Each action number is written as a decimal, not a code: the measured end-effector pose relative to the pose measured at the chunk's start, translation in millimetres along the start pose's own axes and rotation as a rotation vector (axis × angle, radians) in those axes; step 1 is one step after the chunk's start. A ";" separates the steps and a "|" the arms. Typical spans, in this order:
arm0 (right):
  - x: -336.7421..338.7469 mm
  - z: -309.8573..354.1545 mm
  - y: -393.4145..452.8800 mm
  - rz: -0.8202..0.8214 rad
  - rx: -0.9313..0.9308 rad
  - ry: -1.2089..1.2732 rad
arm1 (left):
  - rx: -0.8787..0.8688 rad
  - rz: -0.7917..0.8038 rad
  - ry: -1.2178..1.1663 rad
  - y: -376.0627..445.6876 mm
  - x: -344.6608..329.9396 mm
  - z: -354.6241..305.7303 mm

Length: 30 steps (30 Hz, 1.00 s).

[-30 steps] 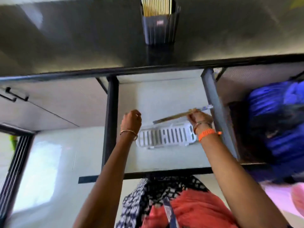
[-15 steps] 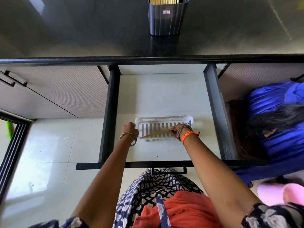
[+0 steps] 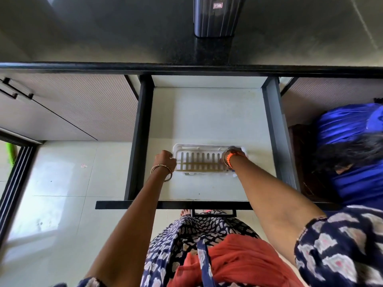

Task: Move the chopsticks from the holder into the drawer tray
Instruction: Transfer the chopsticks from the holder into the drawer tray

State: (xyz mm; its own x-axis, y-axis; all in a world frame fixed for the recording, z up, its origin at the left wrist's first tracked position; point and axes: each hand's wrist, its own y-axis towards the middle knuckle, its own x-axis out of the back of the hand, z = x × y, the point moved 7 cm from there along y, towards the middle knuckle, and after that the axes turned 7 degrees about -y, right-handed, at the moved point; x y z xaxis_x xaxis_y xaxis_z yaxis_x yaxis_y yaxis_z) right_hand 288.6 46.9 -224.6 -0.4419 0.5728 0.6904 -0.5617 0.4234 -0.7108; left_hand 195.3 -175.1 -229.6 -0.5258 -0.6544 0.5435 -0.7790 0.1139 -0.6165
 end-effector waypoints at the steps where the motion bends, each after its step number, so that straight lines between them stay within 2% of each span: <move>1: 13.0 4.7 -1.1 -0.101 -0.031 -0.108 | -0.023 -0.008 0.032 1.0 -1.7 0.1; 2: 23.8 15.3 -1.6 -0.178 -0.013 -0.228 | -0.035 -0.015 0.048 1.6 -3.2 0.7; 4: 24.9 50.0 -12.3 -0.246 0.206 -0.365 | -0.036 -0.021 0.037 3.6 -4.3 2.9; 6: 2.0 70.2 -23.1 -0.244 0.442 -0.490 | -0.028 -0.027 0.014 5.2 -4.1 6.3; 8: -19.2 71.7 -26.7 -0.224 0.561 -0.566 | -0.024 -0.025 0.011 5.9 -3.9 7.4; 14: -27.5 64.3 -20.6 -0.108 0.575 -0.519 | -0.004 -0.013 0.002 0.5 0.2 3.4; 17: -2.1 70.3 -26.1 -0.245 0.542 -0.460 | 0.009 0.050 0.286 -7.3 3.4 -8.0; 20: 72.5 92.7 -45.3 -0.606 0.588 -0.278 | -0.105 -0.112 0.497 -14.0 36.5 -63.8; 22: 149.4 101.2 -59.3 -0.854 0.604 -0.089 | -0.271 -0.270 0.418 -13.6 70.1 -130.2; 24: 233.2 98.5 -63.2 -1.033 0.589 0.116 | -0.477 -0.344 0.247 -11.3 100.3 -206.2; 27: 340.2 90.0 -47.3 -1.139 0.489 0.296 | -0.754 -0.366 -0.014 -11.8 133.5 -312.1; 30: 419.4 90.4 -1.5 -1.065 0.410 0.348 | -0.892 -0.361 -0.022 -1.3 145.9 -388.0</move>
State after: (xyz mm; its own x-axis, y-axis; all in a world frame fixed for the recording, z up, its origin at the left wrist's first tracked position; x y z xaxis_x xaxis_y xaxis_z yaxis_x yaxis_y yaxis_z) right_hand 40.9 223.1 78.2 0.5599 0.2560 0.7880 -0.7404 0.5815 0.3371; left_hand -12.9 19.3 71.5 -0.2043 -0.7741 0.5992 -0.8702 0.4240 0.2511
